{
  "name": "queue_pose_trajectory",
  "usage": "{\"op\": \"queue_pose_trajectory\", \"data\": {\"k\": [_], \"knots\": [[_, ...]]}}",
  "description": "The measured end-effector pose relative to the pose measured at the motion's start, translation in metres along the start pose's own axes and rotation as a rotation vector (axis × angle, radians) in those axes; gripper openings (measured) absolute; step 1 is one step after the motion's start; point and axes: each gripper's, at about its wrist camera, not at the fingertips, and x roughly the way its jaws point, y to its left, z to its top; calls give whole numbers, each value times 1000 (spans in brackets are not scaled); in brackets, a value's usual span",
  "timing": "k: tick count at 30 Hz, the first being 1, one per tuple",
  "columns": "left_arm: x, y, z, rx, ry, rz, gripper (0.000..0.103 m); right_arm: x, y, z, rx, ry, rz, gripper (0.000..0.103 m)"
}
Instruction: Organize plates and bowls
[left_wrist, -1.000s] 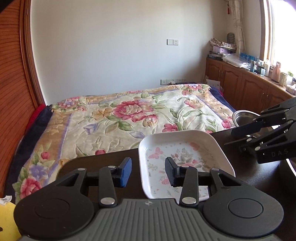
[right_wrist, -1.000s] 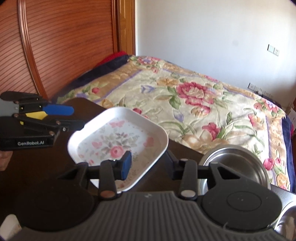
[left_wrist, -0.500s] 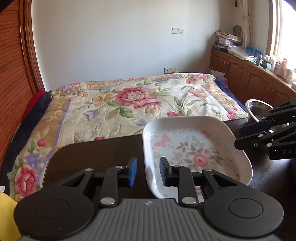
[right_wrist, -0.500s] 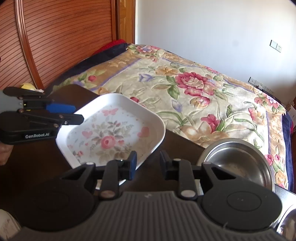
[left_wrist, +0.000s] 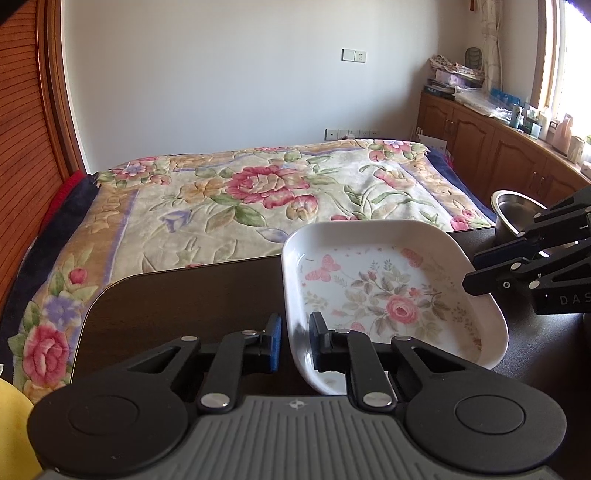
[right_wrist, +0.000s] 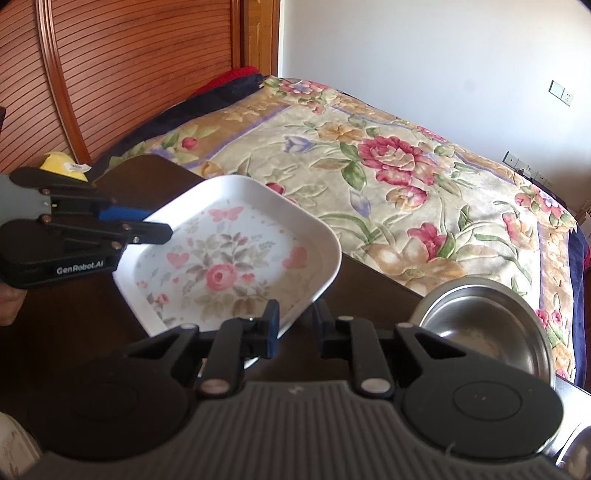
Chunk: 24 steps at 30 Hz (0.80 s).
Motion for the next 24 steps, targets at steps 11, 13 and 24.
{"op": "queue_pose_trajectory", "data": {"k": [11,13,24], "knots": [[1,-1,-2,-6,-12,-7,13,4,2,-1,9,13,-9,22],[0,-1,-2,-6,-10,-7,13,6,3,-2,13,18,-7,22],[-8,0,-3,-18,-2,-10,11,1,3,0,10,26,-3,20]]}}
